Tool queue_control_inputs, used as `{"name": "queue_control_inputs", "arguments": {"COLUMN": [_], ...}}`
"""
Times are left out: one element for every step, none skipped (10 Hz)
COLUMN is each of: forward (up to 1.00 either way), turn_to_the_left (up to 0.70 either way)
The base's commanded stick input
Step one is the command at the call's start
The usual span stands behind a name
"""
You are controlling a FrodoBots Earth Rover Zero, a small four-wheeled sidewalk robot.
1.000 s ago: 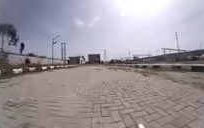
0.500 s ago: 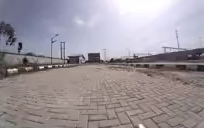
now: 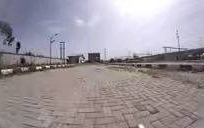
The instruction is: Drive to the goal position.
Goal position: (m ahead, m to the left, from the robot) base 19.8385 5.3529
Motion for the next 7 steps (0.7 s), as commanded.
{"name": "queue_control_inputs", "arguments": {"forward": [1.00, 1.00, 1.00, 1.00, 1.00, 1.00, 1.00], "turn_to_the_left": [0.00, 0.00, 0.00, 0.18, 0.23, 0.12, 0.01]}}
